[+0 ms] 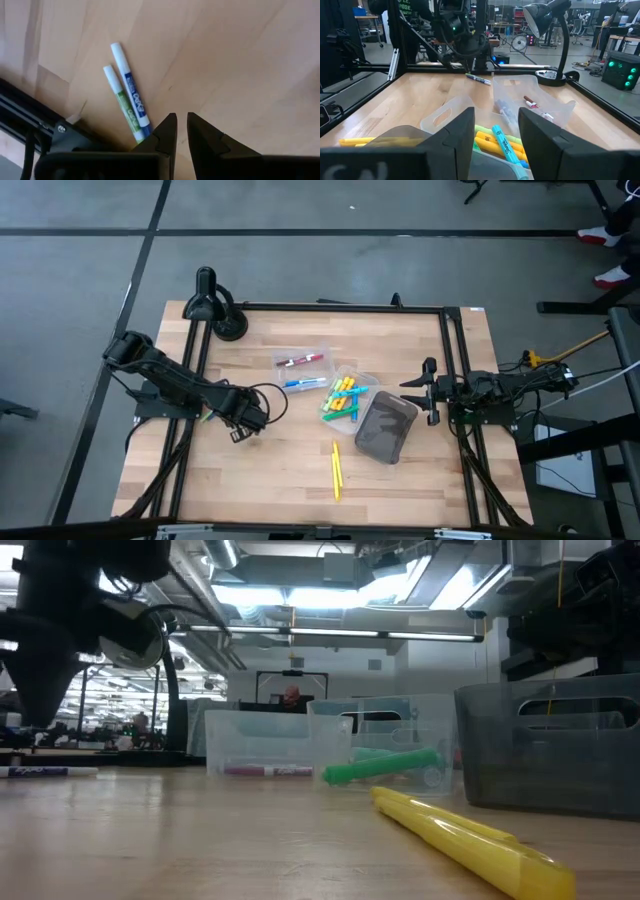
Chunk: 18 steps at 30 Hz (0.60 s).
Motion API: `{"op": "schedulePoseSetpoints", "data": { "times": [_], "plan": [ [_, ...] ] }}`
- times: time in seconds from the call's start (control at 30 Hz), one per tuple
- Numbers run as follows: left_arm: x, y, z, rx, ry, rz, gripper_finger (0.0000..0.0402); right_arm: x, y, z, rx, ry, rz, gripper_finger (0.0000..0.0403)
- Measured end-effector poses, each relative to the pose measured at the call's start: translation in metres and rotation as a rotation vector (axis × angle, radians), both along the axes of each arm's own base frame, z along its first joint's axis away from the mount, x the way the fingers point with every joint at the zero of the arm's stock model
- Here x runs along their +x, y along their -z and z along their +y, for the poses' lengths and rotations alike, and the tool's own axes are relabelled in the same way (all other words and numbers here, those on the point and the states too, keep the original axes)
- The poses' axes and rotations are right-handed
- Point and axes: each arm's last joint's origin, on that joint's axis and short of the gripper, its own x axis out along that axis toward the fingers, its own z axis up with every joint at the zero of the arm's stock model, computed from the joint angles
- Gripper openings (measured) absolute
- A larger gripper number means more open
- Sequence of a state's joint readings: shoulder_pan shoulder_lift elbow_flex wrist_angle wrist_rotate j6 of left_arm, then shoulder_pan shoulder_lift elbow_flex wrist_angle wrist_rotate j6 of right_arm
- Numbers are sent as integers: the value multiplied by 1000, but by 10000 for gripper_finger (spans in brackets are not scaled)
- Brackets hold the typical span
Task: Pick & Place Markers
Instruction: Put the blue marker pen into the left transparent bin
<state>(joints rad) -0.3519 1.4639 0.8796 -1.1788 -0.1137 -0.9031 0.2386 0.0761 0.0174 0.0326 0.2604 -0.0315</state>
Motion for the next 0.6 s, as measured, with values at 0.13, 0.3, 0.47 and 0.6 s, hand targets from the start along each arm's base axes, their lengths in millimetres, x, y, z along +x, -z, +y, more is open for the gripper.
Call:
{"op": "schedulePoseSetpoints", "data": {
  "times": [0.13,0.3,0.47,0.6],
  "plan": [
    [-8,12,2,-17,-10,44,35,0,0,0,0,0,0,152],
    [-16,26,6,3,-8,63,27,0,0,0,0,0,0,152],
    [-23,34,14,35,-31,98,20,0,0,0,0,0,0,152],
    [-27,40,22,41,-65,123,20,0,0,0,0,0,0,152]
  ]
}}
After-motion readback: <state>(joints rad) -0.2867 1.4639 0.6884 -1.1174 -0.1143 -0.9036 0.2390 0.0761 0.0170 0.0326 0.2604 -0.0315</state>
